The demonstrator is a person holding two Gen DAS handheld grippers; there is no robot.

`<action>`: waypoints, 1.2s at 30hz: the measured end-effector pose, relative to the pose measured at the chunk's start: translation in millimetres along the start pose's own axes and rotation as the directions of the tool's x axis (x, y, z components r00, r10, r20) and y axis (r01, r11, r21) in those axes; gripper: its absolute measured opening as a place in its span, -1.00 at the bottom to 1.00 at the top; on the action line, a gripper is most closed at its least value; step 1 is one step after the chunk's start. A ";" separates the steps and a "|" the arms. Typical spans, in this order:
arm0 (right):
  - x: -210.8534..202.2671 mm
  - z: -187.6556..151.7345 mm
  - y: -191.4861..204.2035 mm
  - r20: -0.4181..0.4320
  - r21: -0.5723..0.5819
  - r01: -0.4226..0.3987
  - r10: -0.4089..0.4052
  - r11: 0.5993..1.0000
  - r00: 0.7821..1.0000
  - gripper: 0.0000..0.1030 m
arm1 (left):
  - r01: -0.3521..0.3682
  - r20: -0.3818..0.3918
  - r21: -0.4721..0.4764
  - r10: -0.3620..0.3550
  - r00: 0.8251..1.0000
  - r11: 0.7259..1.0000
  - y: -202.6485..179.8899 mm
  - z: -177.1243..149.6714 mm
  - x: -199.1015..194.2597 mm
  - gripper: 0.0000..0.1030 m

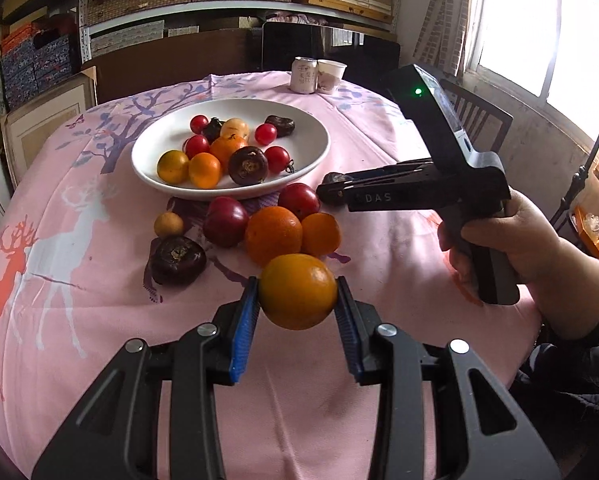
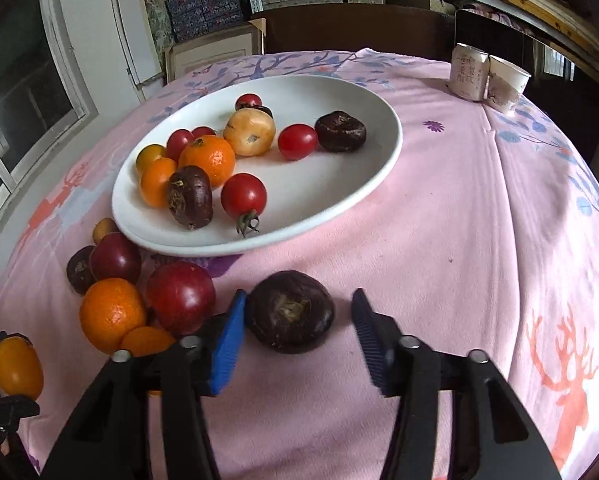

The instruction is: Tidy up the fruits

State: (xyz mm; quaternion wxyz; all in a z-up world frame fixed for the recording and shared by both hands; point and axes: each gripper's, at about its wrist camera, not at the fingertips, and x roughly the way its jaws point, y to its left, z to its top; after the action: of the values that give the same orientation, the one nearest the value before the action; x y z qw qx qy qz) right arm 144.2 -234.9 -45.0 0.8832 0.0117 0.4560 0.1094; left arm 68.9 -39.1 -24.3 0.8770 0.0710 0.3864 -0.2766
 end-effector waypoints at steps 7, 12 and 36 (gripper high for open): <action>-31.7 -9.4 -4.7 0.060 0.027 -0.034 0.032 0.999 0.998 -0.18 | -0.008 0.032 -0.045 0.010 0.999 0.999 19.3 2.9 -6.2 -0.29; -62.1 15.9 -18.2 0.135 0.063 -0.078 0.069 0.995 0.988 -0.18 | -0.019 0.073 -0.071 0.024 0.997 0.997 43.1 42.0 -3.0 -0.29; -58.1 12.9 8.4 0.145 0.019 -0.115 0.111 0.993 0.983 0.22 | -0.104 0.020 -0.044 0.105 0.994 0.994 76.5 70.8 27.0 0.28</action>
State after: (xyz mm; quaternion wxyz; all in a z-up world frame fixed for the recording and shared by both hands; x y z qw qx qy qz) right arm 120.6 -237.6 10.2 0.9059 0.0572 0.3911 0.1520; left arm 170.3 -10.6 -1.5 0.8958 0.0694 0.3783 -0.2226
